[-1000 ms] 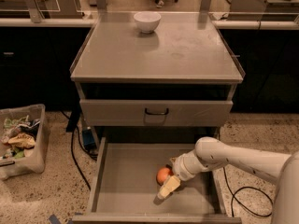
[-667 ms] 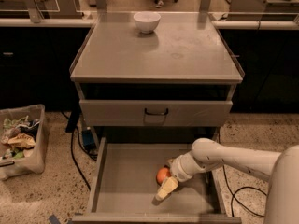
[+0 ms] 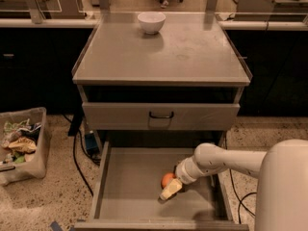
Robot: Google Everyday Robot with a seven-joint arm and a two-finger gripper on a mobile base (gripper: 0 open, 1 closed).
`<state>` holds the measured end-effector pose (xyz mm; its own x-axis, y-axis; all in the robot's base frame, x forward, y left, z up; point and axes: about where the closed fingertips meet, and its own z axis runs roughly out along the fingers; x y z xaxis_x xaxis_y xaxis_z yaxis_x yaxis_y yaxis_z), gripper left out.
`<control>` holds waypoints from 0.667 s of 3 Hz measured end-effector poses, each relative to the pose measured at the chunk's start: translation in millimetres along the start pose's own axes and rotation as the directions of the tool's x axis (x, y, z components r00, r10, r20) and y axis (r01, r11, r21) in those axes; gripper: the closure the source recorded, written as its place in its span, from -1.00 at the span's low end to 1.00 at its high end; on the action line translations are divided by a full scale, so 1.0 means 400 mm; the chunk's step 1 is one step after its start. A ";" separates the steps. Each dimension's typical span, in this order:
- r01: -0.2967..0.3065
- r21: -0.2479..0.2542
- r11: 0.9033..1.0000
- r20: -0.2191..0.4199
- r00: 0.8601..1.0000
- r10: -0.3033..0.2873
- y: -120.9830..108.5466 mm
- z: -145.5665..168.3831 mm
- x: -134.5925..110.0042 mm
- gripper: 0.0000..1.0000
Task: Pick orange from middle drawer and place on counter
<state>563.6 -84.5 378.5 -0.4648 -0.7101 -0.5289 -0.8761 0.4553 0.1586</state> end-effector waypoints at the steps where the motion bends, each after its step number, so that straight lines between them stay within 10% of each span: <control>1: -0.009 -0.001 1.000 -0.020 1.000 0.009 -0.011 0.026 0.012 -1.00; 2: -0.009 -0.001 1.000 -0.020 1.000 0.009 -0.011 0.027 0.012 -1.00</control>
Offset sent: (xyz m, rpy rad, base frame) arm 0.0088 -0.0024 -0.0242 -0.0379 0.0274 -0.0124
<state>566.5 -84.1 366.5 -0.4752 -0.7166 -0.5106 -0.8719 0.4613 0.1641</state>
